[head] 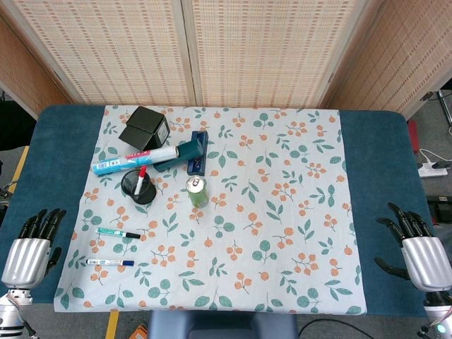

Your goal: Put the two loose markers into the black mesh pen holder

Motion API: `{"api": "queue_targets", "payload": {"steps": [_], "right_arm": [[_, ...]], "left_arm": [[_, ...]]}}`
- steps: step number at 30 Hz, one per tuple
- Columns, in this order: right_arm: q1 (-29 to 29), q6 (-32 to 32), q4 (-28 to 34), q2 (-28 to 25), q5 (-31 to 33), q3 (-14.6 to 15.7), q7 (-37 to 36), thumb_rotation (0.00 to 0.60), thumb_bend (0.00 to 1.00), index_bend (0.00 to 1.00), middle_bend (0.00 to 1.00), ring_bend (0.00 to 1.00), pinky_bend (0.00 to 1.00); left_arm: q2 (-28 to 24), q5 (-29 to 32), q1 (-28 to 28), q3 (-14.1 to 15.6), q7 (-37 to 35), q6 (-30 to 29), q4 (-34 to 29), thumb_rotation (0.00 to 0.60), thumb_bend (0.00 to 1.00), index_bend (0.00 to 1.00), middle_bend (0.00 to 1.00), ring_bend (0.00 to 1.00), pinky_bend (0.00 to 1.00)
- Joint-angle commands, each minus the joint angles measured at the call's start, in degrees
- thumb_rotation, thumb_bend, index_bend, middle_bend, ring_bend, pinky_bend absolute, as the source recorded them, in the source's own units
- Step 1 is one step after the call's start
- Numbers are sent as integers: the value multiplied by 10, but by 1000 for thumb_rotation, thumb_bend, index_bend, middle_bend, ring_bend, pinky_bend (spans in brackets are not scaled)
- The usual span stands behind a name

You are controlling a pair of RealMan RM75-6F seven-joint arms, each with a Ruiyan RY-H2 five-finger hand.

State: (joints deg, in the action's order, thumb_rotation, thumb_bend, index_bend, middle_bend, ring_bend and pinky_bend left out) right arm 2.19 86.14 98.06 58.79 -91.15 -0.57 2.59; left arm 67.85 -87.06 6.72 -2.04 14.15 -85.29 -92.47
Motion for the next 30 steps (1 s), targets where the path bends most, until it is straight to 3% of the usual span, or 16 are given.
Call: {"api": "queue_targets", "payload": {"steps": [1,19,24,30], "right_arm": [[0,-1,0,0,1,0,1,600,57,249,36,130,118],[1,-2,1,0,0,1,0,600,56,250,36,130,118],[1,-3,0,0,1,1,-3,600,57,253,36,130,118],[3,-5,-1,-1,1,1,-7,600,58,256,35,131,118]], "left_arm": [[0,2,1,1,-2,5,1,600,349,91,70,36,131],[3,0,-2,6,0,4,-8,600,349,102,80,36,131],[11,-9,-1,28,-1,27,-49,600,349,114,118,36,131],[44,-46,4,48,66,38,-106,600,349,115,140,36,132]]}}
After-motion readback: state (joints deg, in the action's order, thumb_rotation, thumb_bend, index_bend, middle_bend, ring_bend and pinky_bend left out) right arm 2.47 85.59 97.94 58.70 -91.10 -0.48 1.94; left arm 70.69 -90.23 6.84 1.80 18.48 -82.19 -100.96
